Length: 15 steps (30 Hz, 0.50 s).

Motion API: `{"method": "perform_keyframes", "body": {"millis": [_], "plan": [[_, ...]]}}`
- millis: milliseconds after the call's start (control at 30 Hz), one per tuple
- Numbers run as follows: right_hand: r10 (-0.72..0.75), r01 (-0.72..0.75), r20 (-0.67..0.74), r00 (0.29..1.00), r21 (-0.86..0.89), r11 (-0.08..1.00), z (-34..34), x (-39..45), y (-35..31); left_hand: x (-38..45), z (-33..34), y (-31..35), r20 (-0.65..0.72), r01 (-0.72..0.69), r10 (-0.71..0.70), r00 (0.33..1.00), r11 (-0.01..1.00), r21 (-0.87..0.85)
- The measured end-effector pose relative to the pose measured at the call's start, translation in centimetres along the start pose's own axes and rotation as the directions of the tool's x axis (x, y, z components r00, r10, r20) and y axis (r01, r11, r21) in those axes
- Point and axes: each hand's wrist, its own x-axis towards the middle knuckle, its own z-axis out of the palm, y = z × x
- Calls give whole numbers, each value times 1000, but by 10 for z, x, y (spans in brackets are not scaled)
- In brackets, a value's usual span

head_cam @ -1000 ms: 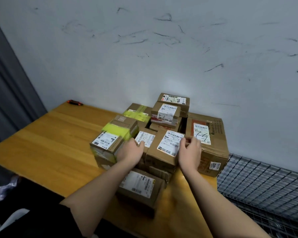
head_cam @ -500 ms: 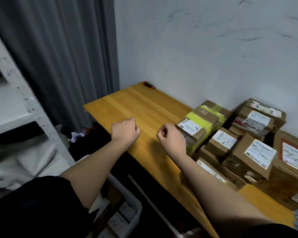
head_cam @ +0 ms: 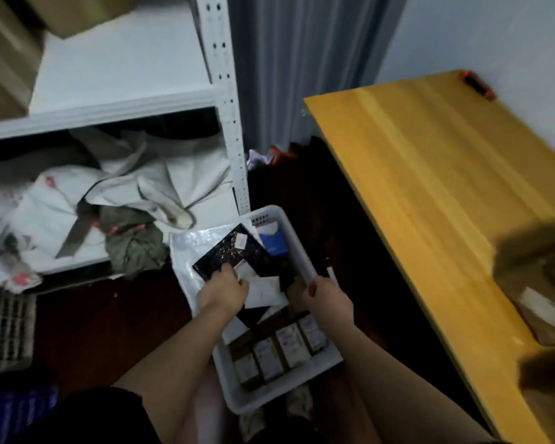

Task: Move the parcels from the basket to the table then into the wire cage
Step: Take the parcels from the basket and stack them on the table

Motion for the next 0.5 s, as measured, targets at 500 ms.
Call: {"method": "perform_keyframes", "body": {"millis": [500], "plan": [[-127,184,233,964,-243,952,260,208,65,160,253,-84,165,149,-111,980,959,-240]]}}
